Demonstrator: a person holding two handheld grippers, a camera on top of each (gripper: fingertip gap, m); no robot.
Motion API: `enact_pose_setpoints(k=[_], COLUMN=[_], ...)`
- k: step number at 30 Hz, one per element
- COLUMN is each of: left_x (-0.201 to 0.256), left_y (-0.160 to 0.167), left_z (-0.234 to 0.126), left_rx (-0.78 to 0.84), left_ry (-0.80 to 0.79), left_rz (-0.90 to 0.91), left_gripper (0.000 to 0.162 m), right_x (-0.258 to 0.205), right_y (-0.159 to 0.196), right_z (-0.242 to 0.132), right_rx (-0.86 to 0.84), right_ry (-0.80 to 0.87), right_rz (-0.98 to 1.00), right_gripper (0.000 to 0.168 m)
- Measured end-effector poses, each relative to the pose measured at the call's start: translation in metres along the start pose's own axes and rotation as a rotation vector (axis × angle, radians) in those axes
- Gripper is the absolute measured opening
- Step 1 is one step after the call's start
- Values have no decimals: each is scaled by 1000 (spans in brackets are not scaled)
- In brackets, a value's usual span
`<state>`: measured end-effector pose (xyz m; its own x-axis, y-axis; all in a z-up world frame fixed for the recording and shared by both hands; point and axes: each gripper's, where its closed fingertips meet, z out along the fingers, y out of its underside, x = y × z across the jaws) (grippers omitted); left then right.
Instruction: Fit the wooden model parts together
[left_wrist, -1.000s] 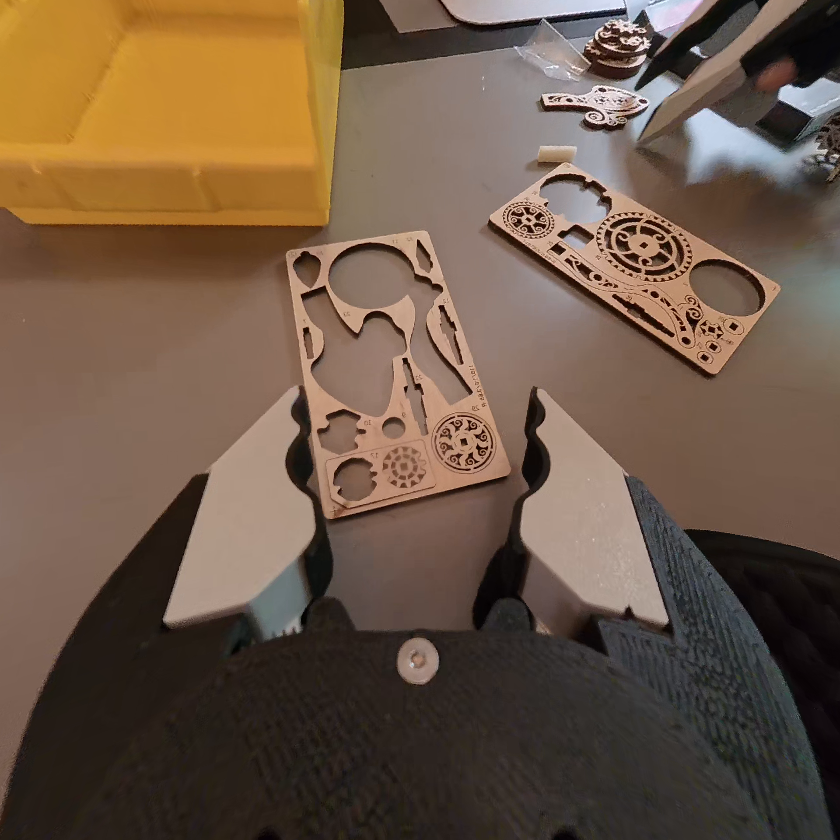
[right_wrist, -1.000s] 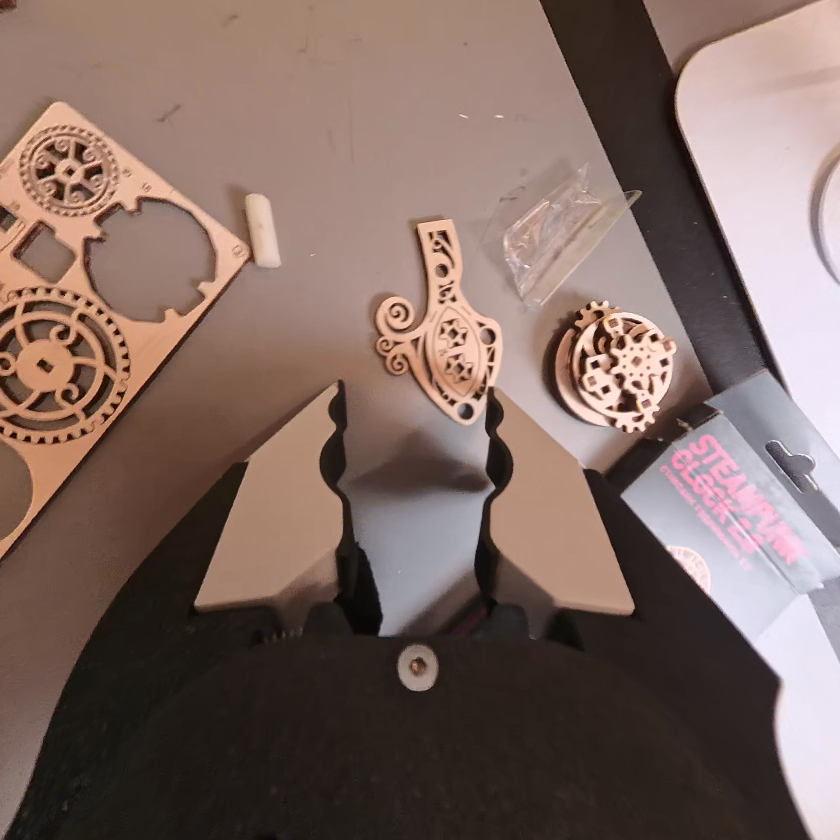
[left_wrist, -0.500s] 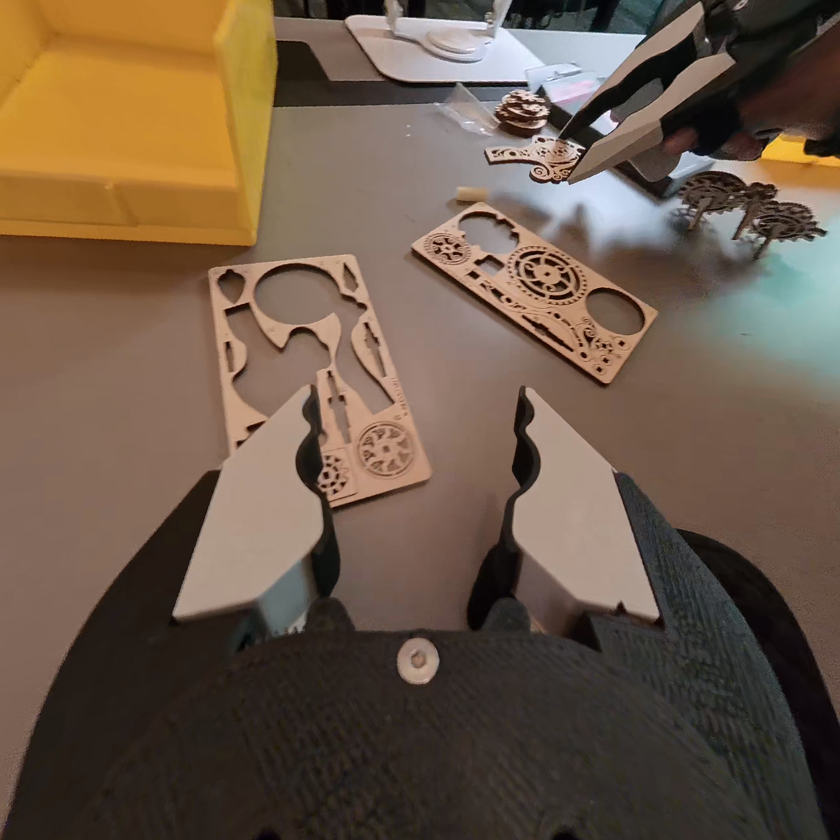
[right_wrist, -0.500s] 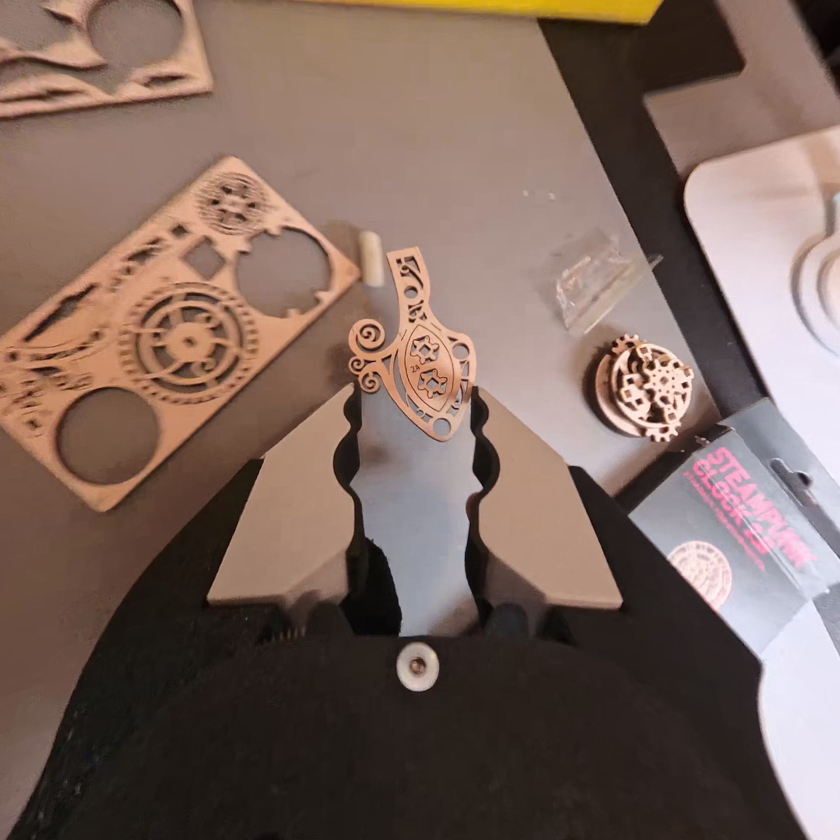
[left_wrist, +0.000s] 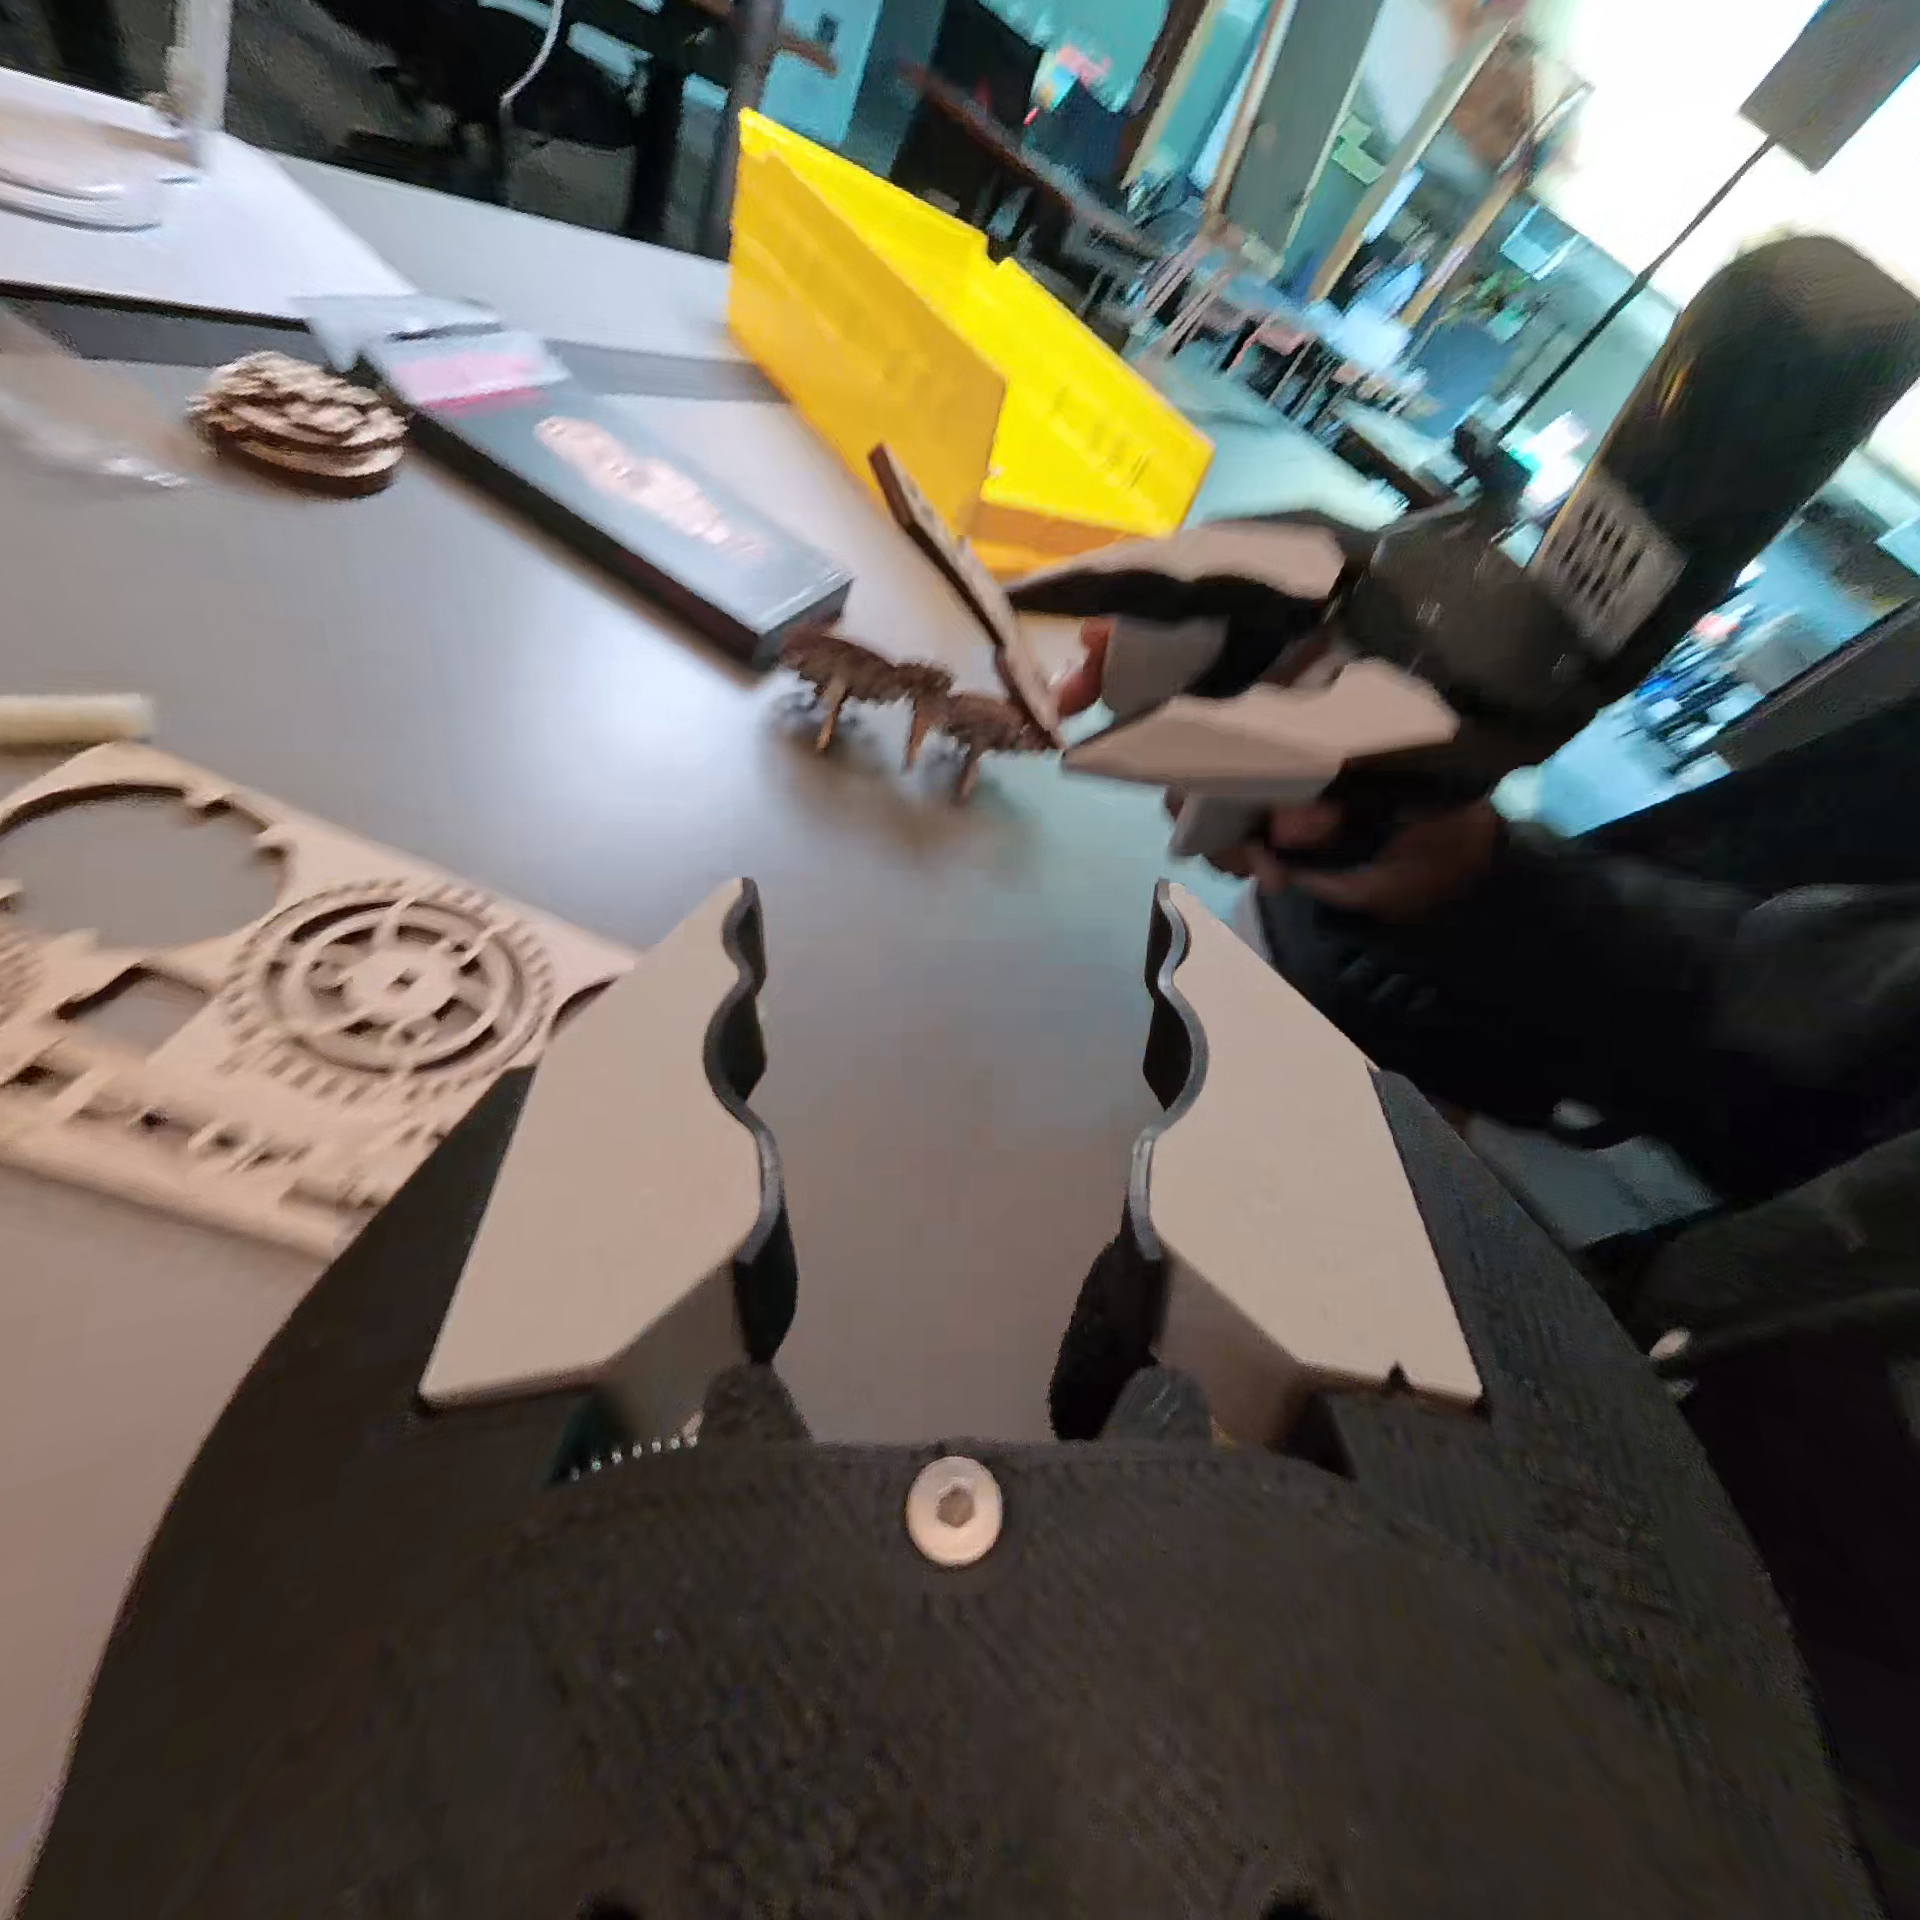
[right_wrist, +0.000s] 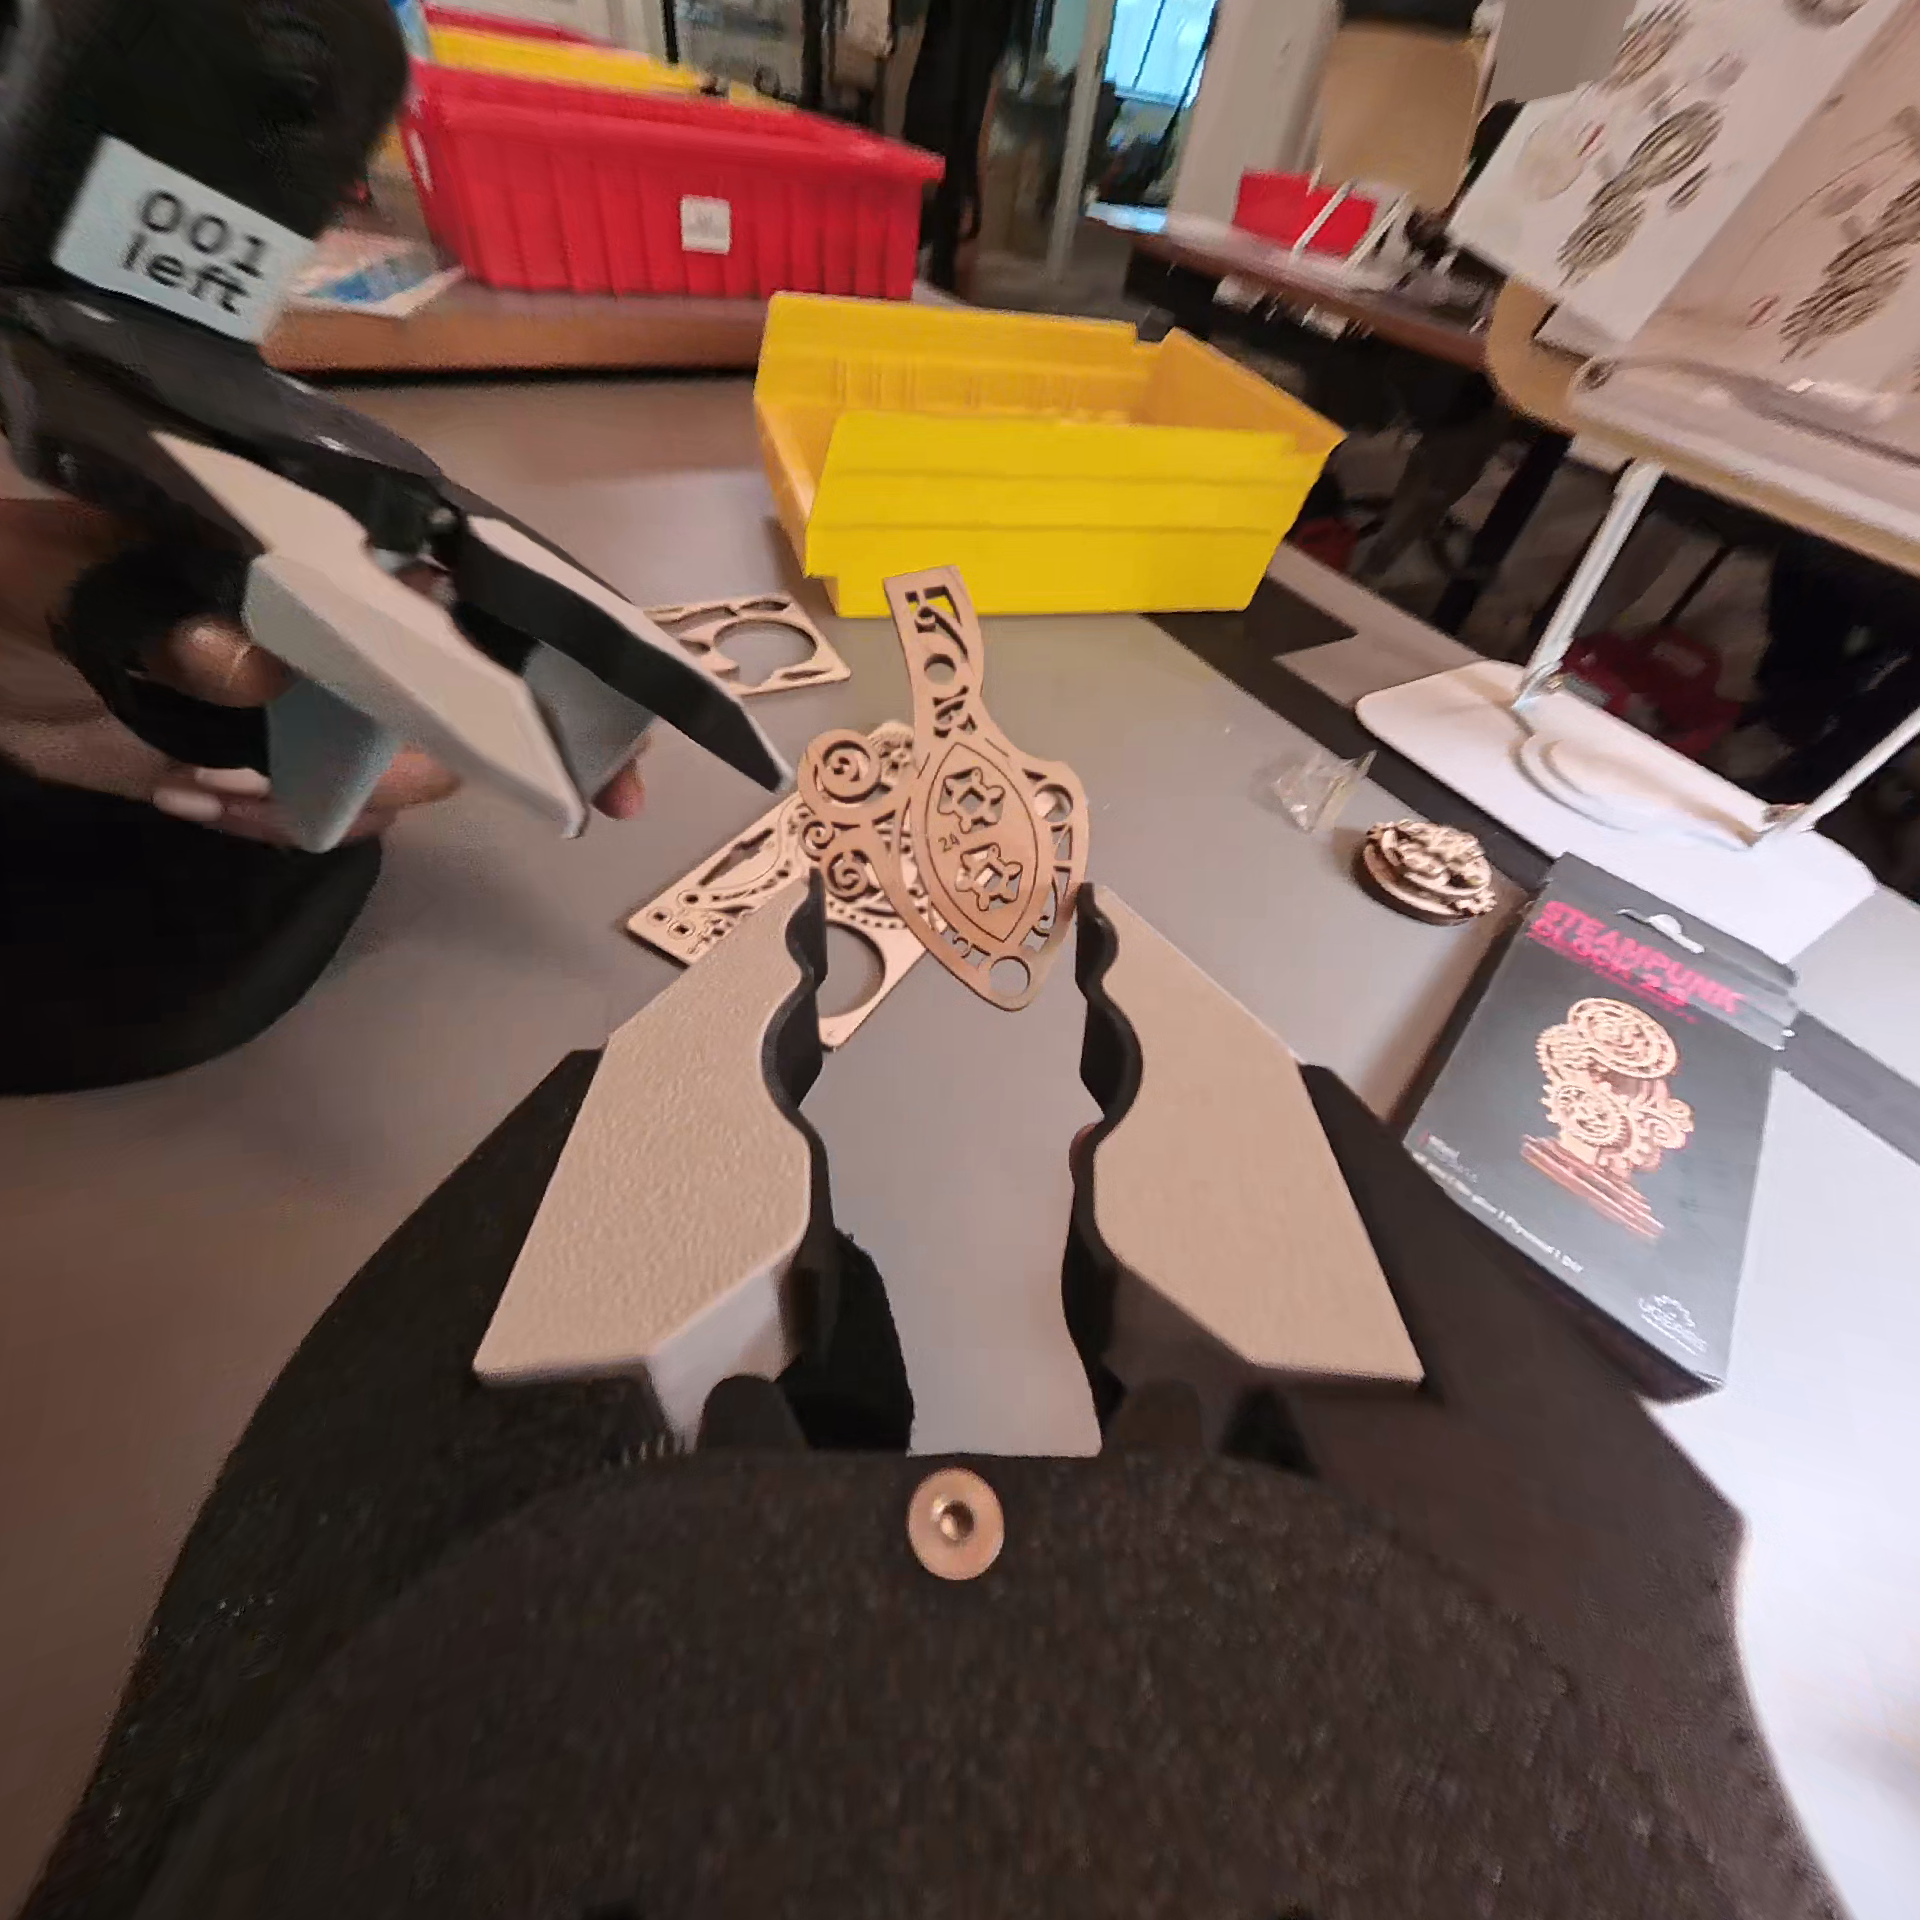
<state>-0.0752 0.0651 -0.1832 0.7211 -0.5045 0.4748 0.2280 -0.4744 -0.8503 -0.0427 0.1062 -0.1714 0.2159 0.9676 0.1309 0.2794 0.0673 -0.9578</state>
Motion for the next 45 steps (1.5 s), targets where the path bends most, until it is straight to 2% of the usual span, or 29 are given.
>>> enact_pose_setpoints(k=[3,5,7,10,12,15,18,25,26,29,32,38,42,45], left_x=[9,16,14,11,3,0,7,32,34,33,30,29,30,32], left_y=[-22,-26,-25,-17,-10,-7,-3,14,18,16,6,-3,-6,-4], left_z=[32,51,63,67,65,55,45,39,39,40,37,36,35,35], left_rx=[50,30,28,23,6,-22,-94,-215,-231,-219,-169,-116,-107,-124], left_ry=[120,206,227,257,246,286,378,531,535,523,530,527,555,564], left_rz=[-137,-169,-152,-138,-135,-106,-86,-71,-63,-72,-108,-163,-223,-237], left_gripper=[67,52,41,7,2,1,2,1,1,3,7,2,1,1], right_x=[7,12,14,8,5,-4,-10,-28,-31,-32,-24,-13,-14,-16], right_y=[-3,-2,3,12,15,17,10,11,11,9,1,0,-2,0], right_z=[-2,-3,-3,0,2,6,1,-10,-9,-12,-15,-16,-17,-15], right_rx=[65,77,70,52,50,42,87,66,63,71,121,176,191,175], right_ry=[70,102,124,116,102,-13,-166,-421,-430,-461,-486,-567,-583,-569], right_rz=[-23,-33,-50,-48,-51,19,165,404,417,462,622,928,928,877], right_gripper=[46,46,46,47,41,51,49,15,8,3,1,2,2,10])
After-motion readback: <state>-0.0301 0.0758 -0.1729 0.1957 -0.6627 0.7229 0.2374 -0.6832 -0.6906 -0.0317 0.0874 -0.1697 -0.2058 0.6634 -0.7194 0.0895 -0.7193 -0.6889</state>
